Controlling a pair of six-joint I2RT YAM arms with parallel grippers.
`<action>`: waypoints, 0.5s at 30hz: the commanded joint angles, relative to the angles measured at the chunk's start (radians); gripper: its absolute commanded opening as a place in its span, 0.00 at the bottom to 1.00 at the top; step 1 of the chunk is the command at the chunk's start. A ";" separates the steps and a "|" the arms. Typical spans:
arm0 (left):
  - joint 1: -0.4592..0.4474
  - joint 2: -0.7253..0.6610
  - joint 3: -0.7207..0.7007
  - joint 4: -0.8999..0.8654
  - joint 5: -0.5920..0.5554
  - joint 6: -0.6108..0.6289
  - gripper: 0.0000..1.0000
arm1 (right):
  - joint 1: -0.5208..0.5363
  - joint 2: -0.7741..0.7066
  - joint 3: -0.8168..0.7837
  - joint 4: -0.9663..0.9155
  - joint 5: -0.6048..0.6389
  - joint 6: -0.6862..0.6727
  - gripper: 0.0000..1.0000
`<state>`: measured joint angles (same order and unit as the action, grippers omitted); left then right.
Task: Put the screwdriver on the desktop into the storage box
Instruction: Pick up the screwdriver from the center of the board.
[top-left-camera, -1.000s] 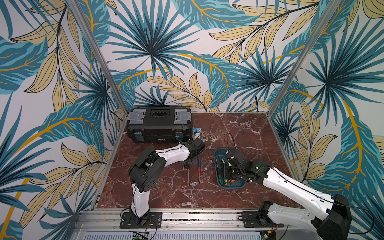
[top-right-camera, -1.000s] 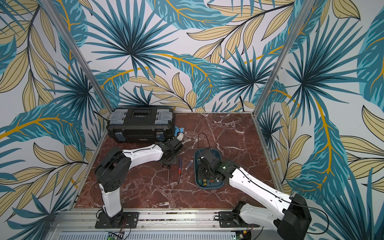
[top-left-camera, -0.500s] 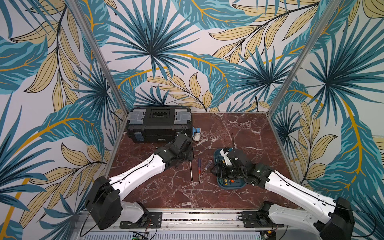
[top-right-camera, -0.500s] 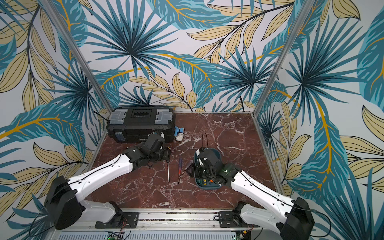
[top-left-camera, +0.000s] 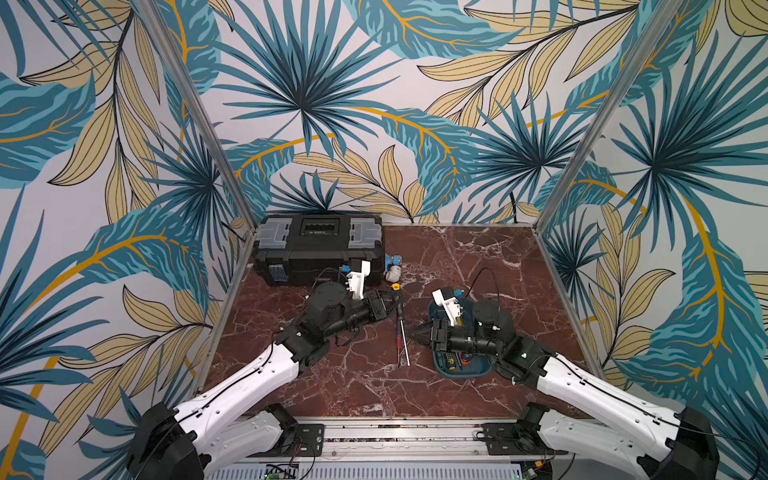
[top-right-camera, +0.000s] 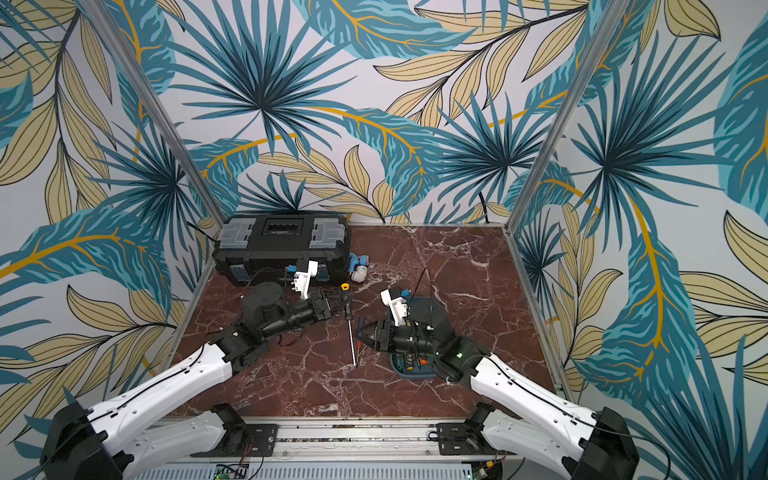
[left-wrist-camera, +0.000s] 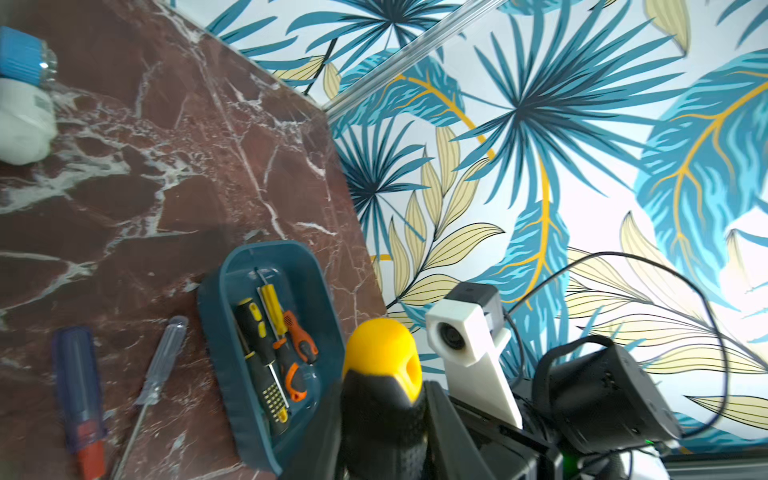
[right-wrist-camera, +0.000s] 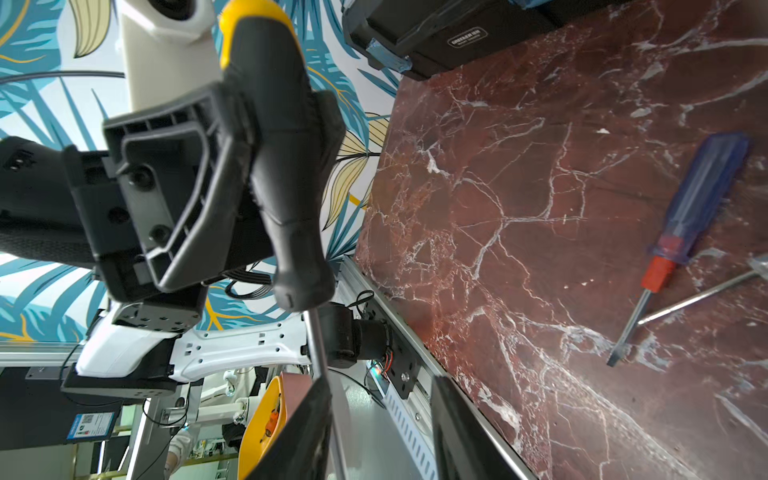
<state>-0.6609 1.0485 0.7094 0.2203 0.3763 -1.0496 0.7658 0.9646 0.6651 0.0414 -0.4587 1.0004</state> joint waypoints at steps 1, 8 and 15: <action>0.012 -0.009 -0.052 0.169 0.027 -0.077 0.00 | 0.006 -0.019 -0.016 0.067 -0.042 0.015 0.43; 0.020 -0.005 -0.074 0.228 0.031 -0.085 0.00 | 0.018 -0.030 -0.019 0.113 -0.060 0.025 0.43; 0.020 -0.008 -0.082 0.261 0.045 -0.118 0.00 | 0.025 -0.027 -0.027 0.114 -0.045 0.022 0.23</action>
<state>-0.6460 1.0523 0.6495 0.4175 0.4034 -1.1553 0.7845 0.9474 0.6624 0.1234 -0.4992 1.0245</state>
